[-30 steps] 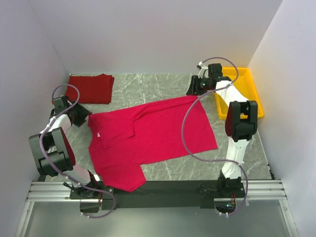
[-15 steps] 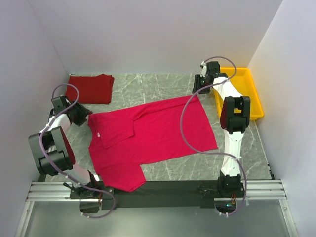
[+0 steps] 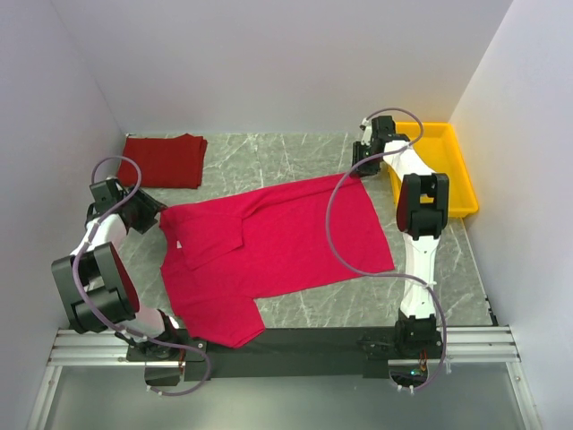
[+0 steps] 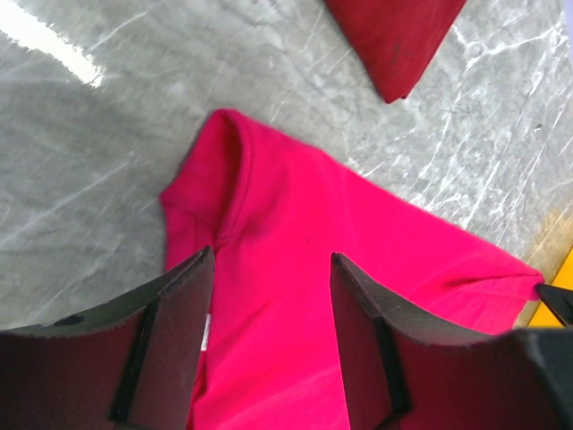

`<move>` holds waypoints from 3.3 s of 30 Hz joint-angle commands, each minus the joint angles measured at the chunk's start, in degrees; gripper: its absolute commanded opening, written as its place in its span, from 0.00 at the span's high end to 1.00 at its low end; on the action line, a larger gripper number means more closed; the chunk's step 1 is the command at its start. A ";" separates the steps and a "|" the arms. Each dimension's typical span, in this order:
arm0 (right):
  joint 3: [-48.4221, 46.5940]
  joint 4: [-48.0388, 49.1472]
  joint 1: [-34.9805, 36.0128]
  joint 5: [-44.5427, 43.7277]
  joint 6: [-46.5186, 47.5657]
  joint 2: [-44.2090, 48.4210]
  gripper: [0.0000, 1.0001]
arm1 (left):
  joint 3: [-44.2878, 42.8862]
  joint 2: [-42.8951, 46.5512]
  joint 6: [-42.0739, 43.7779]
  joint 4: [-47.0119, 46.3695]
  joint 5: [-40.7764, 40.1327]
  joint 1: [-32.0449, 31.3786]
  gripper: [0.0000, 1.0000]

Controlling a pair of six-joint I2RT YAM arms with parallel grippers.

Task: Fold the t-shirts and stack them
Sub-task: Fold the tshirt

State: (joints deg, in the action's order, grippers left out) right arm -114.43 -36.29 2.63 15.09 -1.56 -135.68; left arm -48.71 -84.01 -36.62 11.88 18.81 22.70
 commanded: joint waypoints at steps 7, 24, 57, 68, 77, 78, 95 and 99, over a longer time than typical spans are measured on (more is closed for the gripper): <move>-0.54 1.48 -0.26 -0.24 1.04 1.46 0.76 | 2.21 4.73 1.29 0.69 1.85 1.21 0.40; 8.09 7.29 -0.96 -0.68 8.86 9.12 0.53 | 2.48 6.66 1.82 1.92 2.55 1.82 0.40; -1.94 1.40 -0.88 3.54 10.26 0.32 0.80 | 3.44 5.35 1.20 0.95 3.52 2.00 0.39; 5.09 5.96 -0.79 2.40 11.58 6.37 1.00 | 3.97 5.96 1.46 1.13 3.78 2.26 0.39; 13.18 11.24 -0.88 2.05 12.20 13.59 1.00 | 4.15 6.40 1.55 1.13 4.22 2.53 0.39; 13.70 11.33 -0.88 1.96 12.37 13.86 1.00 | 4.23 6.40 1.55 1.13 4.22 2.53 0.39; 23.37 13.35 -1.23 0.82 20.19 18.69 0.99 | 4.41 7.28 2.61 2.01 4.83 3.23 0.39; 24.87 13.97 -1.49 -1.11 22.13 19.75 0.93 | 4.23 7.37 2.87 2.18 4.83 3.32 0.39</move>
State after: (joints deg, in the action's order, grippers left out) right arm -90.35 -24.86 1.96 16.36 17.69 -121.30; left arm -44.31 -78.56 -35.20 14.50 22.35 25.65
